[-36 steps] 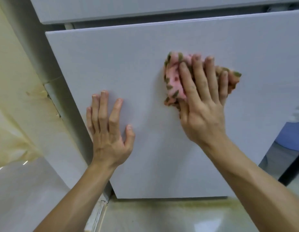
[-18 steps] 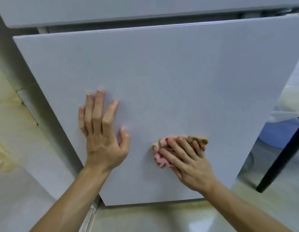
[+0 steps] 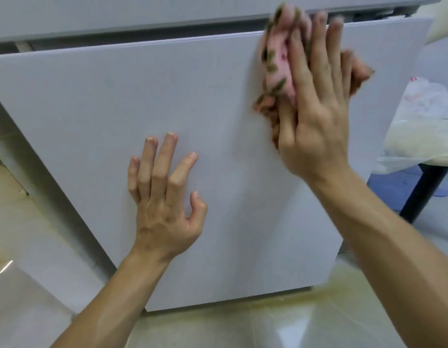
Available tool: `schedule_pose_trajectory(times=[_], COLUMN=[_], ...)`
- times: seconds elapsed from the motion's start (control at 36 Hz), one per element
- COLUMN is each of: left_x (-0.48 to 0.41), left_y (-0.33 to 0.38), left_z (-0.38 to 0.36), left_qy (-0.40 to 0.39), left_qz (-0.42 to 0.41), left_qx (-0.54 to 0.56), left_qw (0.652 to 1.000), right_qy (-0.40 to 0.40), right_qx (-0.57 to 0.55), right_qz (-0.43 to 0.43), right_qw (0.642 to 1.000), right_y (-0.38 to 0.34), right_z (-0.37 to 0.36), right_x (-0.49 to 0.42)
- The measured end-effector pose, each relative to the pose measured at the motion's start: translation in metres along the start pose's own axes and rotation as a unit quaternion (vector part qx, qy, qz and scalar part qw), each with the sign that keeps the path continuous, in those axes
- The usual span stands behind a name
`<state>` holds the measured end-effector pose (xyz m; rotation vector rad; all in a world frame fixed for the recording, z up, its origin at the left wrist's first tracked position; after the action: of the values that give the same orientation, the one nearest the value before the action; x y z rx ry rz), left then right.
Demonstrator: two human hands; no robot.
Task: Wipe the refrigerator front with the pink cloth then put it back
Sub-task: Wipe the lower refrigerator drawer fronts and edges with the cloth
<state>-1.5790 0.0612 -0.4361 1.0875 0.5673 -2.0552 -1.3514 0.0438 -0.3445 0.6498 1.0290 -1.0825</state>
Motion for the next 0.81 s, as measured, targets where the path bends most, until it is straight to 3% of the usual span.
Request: schedule_pose_trajectory(times=[0.11, 0.22, 0.42, 0.61, 0.69, 0.81], left_x=[-0.008, -0.009, -0.012, -0.013, -0.014, -0.016], left_y=[0.010, 0.016, 0.020, 0.024, 0.030, 0.043], left_z=[-0.004, -0.013, -0.022, -0.024, -0.024, -0.029], left_qy=[-0.009, -0.012, 0.011, 0.011, 0.007, 0.002], left_qz=[0.006, 0.017, 0.037, 0.040, 0.032, 0.011], left_qx=[0.005, 0.005, -0.009, -0.011, -0.011, -0.016], left_qw=[1.000, 1.000, 0.999, 0.999, 0.999, 1.000], right_qy=[-0.003, 0.001, -0.164, -0.219, -0.208, -0.081], right_qx=[0.002, 0.005, 0.112, 0.130, 0.122, 0.020], right_qz=[0.001, 0.020, 0.142, 0.154, 0.156, 0.034], right_qw=[1.000, 1.000, 0.970, 0.955, 0.958, 0.996], right_y=[0.003, 0.002, 0.042, 0.056, 0.060, 0.062], right_z=[0.004, -0.024, -0.077, -0.071, -0.057, -0.023], right_x=[-0.010, 0.043, 0.216, 0.230, 0.208, 0.121])
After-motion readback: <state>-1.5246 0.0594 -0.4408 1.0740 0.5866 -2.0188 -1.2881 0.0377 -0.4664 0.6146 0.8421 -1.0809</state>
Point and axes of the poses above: each hand's wrist, its own x-axis away from the middle knuckle, its own z-axis out of the back of the hand, y = z × x, the point moved 5 cm from there along -x, towards the middle knuckle, and after that the axes turned 14 degrees about -y, right-handed, at the moved point
